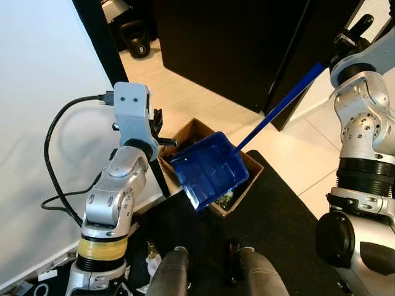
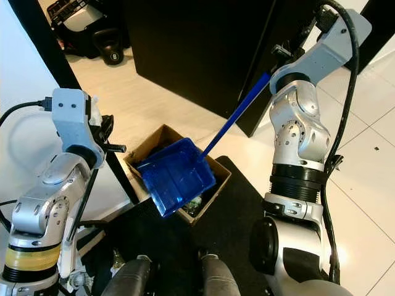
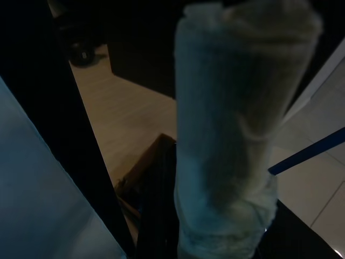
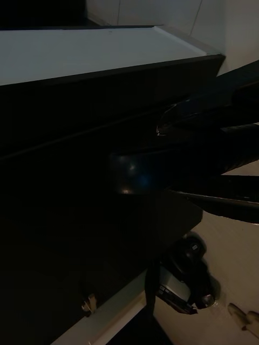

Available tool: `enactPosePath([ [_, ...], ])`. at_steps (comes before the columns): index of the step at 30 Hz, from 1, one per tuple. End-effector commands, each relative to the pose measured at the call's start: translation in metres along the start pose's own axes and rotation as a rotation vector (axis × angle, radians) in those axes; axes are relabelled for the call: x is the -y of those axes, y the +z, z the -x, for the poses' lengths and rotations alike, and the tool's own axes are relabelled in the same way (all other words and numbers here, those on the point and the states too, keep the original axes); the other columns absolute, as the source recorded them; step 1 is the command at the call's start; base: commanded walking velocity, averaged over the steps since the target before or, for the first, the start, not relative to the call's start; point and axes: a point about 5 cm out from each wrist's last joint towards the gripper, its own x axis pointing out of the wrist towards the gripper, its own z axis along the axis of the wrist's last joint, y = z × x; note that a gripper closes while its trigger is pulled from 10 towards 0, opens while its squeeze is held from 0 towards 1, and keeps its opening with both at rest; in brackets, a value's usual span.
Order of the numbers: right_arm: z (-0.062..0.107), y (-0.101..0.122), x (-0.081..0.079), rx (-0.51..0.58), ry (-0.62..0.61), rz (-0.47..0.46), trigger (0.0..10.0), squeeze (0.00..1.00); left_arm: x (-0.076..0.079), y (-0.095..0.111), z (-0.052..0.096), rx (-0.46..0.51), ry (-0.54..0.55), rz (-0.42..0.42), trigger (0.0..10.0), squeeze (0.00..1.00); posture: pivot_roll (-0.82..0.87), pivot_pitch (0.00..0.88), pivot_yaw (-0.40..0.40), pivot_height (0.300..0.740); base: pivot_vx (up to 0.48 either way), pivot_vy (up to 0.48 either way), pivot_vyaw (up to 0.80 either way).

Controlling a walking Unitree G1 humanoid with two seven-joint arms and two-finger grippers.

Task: Sweep floor

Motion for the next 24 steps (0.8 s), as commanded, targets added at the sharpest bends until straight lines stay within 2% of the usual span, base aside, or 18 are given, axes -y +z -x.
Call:
enactPosePath([
  [1, 0.0003, 0.0055, 0.0027, 0.041, -0.004, -0.007, 10.0, 0.0, -0.0015, -0.0008, 0.0027, 0.0, 0.023, -0.006, 10.0, 0.0, 0.07, 0.148, 0.001, 0.74, 0.0, 0.0, 0.0],
  [24, -0.0002, 0.0024, 0.0017, 0.027, 0.012, -0.004, 10.0, 0.0, -0.0026, 0.0018, 0.0041, 0.031, 0.034, -0.008, 10.0, 0.0, 0.07, 0.137, -0.007, 0.74, 0.0, 0.0, 0.0],
])
